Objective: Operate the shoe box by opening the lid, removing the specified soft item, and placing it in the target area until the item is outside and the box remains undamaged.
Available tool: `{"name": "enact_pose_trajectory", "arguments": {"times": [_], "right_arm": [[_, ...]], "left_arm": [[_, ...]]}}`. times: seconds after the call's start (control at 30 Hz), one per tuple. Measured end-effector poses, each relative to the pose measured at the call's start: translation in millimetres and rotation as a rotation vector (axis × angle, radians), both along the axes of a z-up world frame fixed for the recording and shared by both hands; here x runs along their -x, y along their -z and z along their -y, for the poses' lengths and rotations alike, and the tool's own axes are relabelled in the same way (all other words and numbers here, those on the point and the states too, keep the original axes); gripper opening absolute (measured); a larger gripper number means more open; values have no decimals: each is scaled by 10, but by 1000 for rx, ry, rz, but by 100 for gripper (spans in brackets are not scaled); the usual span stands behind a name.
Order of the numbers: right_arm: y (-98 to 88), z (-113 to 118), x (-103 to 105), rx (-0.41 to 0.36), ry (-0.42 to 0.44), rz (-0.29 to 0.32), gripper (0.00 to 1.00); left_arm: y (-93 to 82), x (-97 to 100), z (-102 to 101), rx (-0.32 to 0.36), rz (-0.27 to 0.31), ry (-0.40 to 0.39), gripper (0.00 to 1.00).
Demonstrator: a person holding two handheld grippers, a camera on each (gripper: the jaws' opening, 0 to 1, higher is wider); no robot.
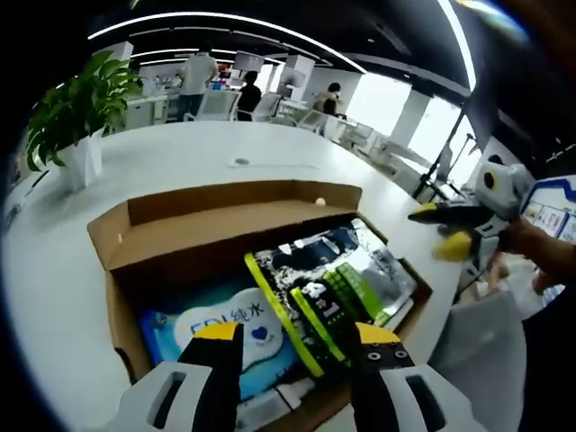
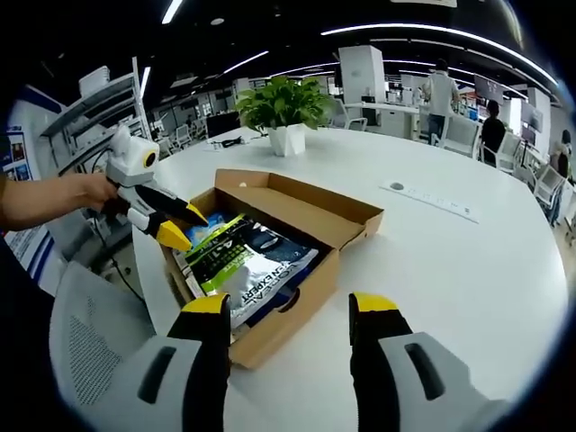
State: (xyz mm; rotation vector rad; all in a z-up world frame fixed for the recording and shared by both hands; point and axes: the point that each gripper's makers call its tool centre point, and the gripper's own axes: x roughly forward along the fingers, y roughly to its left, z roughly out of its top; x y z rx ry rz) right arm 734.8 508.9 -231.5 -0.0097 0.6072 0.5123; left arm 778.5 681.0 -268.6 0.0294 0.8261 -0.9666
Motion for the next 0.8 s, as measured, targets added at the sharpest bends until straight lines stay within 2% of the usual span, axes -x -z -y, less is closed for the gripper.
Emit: {"name": "enact_pose_trajectory", "arguments": {"times": [0.3, 0.5, 0.8], "right_arm": [[18, -79, 56, -18, -6, -5, 48], [34, -140, 79, -36, -14, -13, 48], [54, -213, 114, -55, -18, -26, 46]], "left_arm": [[139, -43, 3, -8, -46, -29, 32], [232, -31, 32, -2, -98, -51, 27], [212, 58, 121, 31, -136, -41, 21]]}}
